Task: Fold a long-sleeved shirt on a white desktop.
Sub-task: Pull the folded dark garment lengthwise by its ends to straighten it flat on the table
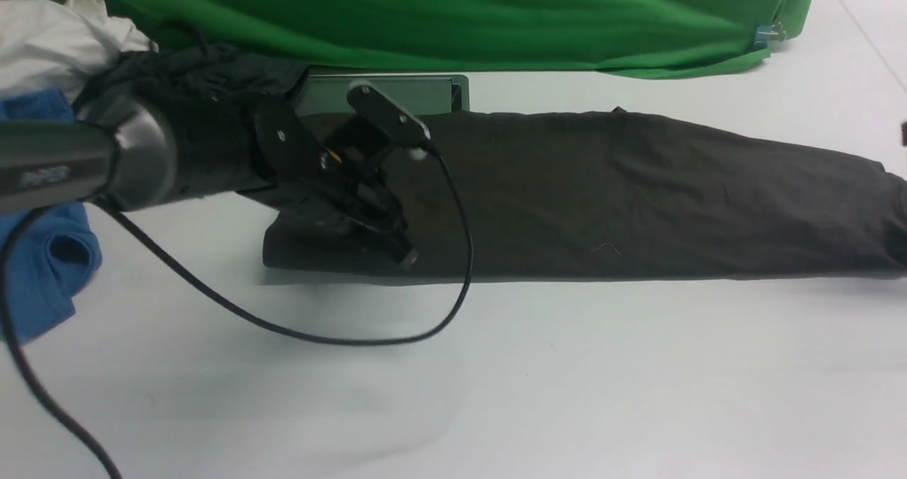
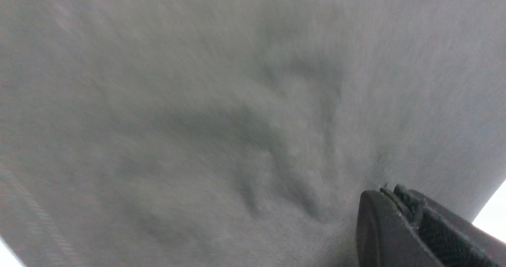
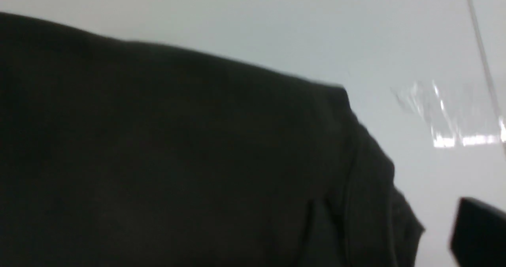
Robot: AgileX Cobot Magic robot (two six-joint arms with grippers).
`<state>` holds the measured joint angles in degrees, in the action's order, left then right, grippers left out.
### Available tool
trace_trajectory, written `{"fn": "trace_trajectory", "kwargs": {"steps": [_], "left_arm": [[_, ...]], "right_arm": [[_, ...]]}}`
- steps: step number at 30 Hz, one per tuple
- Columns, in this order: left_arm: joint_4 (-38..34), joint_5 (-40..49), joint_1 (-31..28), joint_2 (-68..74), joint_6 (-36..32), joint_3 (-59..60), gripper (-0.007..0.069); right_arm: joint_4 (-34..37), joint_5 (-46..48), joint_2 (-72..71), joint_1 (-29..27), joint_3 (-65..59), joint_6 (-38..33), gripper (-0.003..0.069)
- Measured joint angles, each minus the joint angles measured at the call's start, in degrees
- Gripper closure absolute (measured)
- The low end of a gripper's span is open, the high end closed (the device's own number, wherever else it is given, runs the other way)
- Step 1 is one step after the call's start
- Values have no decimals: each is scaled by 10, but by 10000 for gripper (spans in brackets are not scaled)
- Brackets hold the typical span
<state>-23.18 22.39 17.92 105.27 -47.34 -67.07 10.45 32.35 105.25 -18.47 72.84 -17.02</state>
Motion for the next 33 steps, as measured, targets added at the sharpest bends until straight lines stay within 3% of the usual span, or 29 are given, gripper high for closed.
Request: {"fn": "trace_trajectory", "kwargs": {"steps": [3,21,25,28,29,30,32,33], "left_arm": [[-17,-2,4,-50,0,0,607],[-39,-16,42,-373,4,43,607],[-39,-22,42,-416,4,82,607],[-39,-24,42,-450,12,120,607],[-39,-24,42,-463,19,134,607],[-39,-24,42,-467,20,139,607],[-39,-26,42,-492,26,165,607],[-37,-26,42,-505,27,177,607]], "right_arm": [[0,31,34,-15,17,8,60],[5,65,155,-21,103,0,63],[4,63,161,-19,107,-2,123],[3,64,161,-9,107,-2,269],[3,66,161,-3,107,-2,361],[4,67,161,-1,107,-2,375],[5,68,161,7,107,-4,536],[7,68,160,9,107,-9,561]]}}
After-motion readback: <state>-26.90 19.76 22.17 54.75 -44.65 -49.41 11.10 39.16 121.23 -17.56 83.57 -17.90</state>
